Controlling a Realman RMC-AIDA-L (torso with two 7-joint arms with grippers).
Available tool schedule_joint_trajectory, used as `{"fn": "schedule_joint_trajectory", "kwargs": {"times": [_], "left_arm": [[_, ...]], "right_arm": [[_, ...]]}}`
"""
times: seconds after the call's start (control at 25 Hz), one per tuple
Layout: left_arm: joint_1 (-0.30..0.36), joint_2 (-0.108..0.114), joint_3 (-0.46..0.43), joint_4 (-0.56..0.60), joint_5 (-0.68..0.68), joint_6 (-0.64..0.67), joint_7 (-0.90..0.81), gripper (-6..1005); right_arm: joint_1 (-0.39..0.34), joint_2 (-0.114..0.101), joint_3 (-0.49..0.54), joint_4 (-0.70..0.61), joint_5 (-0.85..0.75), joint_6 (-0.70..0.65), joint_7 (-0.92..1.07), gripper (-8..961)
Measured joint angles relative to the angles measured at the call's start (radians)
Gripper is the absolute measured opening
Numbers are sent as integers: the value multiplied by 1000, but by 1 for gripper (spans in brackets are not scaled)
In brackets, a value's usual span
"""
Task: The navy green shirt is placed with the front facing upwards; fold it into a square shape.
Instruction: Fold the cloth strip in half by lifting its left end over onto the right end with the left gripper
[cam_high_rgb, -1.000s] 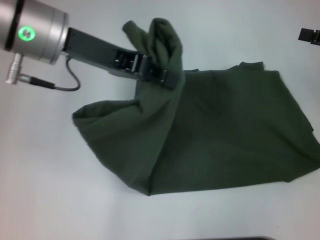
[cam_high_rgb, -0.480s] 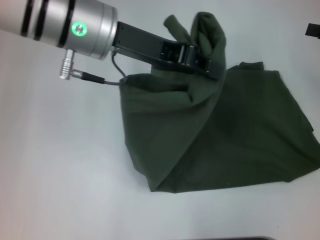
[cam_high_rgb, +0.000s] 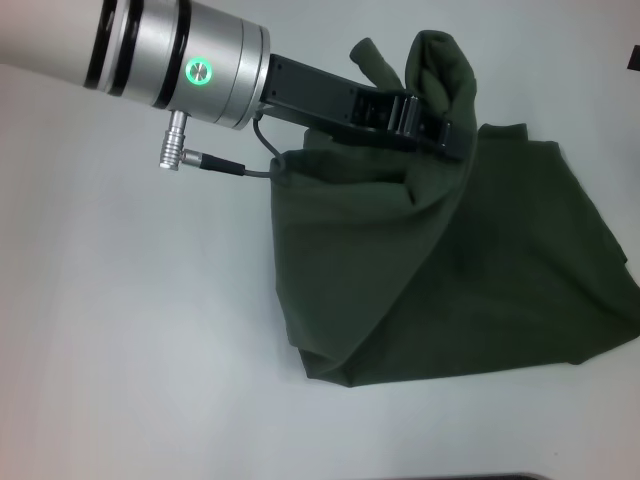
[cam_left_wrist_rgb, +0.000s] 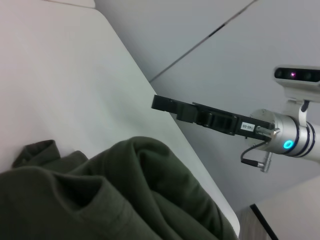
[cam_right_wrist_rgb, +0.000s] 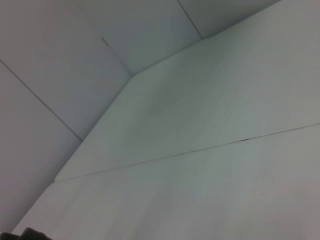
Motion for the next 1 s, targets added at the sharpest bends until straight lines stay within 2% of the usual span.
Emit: {"fn": "schedule_joint_trajectory", "kwargs": {"times": [0.16, 0.8, 1.0], "left_arm": [[14, 0, 10, 10, -20, -30, 0, 90], [21, -3, 160, 62, -122, -183, 7, 102], [21, -3, 175, 65, -129, -208, 8, 106]], "right_arm": [[-1, -4, 2, -3, 0, -8, 4, 923], [3, -21, 1, -10, 3, -44, 7, 923], [5, -26, 1, -12, 3, -53, 15, 923]]}}
